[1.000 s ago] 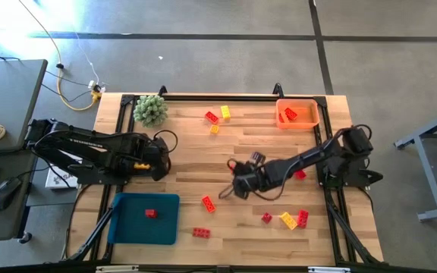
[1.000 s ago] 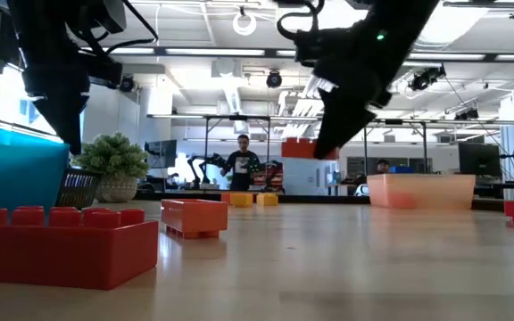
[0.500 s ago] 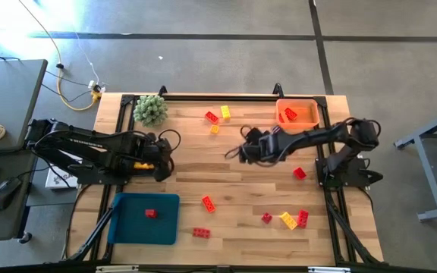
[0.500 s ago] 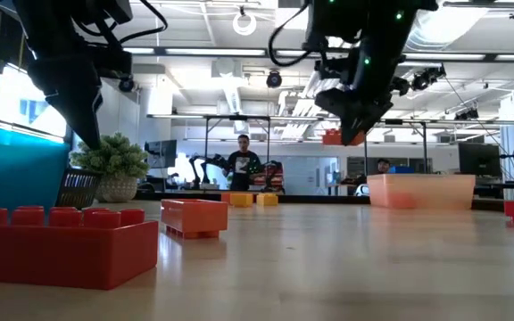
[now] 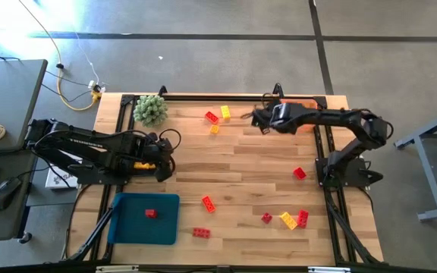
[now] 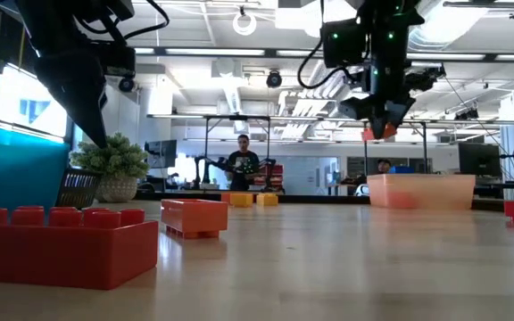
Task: Sort & place blocks by color
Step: Put the orange game piece into the orange bin
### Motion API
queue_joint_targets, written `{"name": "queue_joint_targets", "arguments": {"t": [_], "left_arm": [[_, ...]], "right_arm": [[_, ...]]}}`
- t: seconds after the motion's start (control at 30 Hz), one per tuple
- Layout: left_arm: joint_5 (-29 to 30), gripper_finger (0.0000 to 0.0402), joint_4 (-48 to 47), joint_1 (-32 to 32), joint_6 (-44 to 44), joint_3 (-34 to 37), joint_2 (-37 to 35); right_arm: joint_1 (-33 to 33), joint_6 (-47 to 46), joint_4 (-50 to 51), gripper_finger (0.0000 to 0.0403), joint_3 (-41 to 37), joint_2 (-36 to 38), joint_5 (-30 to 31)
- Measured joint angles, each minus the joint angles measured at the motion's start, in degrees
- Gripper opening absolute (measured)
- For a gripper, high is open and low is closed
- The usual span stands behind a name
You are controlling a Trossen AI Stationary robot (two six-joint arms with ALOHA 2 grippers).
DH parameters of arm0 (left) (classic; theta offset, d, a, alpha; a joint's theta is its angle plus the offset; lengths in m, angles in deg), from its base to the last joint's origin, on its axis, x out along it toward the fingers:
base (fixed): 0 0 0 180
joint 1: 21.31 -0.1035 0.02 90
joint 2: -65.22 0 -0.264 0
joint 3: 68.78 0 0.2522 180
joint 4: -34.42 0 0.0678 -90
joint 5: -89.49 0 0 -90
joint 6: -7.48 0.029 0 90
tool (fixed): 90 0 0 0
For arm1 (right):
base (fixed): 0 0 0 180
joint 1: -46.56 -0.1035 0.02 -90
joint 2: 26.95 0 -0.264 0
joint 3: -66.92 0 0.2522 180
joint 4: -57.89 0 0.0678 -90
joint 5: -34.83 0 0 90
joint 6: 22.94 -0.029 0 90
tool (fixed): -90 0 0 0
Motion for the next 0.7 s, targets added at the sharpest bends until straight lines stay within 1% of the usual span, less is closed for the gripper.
{"name": "queue_joint_targets", "arguments": {"t": [0.23, 0.37, 0.43, 0.5, 0.6, 0.7], "left_arm": [[-0.02, 0.02, 0.04, 0.0, 0.0, 0.0, 0.0], [0.0, 0.02, 0.14, 0.0, 1.13, 0.0, 0.0], [0.08, 0.02, 0.73, 0.0, 2.41, 0.0, 0.0], [0.24, 0.02, 2.46, 0.0, 2.84, 0.0, 0.0], [0.03, 0.02, 5.63, 0.0, 2.97, 0.0, 0.0], [0.02, 0.02, 9.48, 0.0, 3.0, 0.0, 0.0]], "right_arm": [[8.98, 0.34, 2.52, 0.0115, 0.02, 1.73, -4.85], [13.38, 3.05, 2.51, 0.0115, -0.77, 1.73, -7.92], [15.1, 4.37, 2.49, 0.0115, -1.2, 1.73, -8.45], [16.75, 6.14, 2.46, 0.0115, -1.52, 1.73, -9.08], [19.48, 9.13, 2.01, 0.0115, -2.04, 1.73, -11.97], [22.51, 12.77, 0.96, 0.0115, -3.18, 1.73, -13.53]]}}
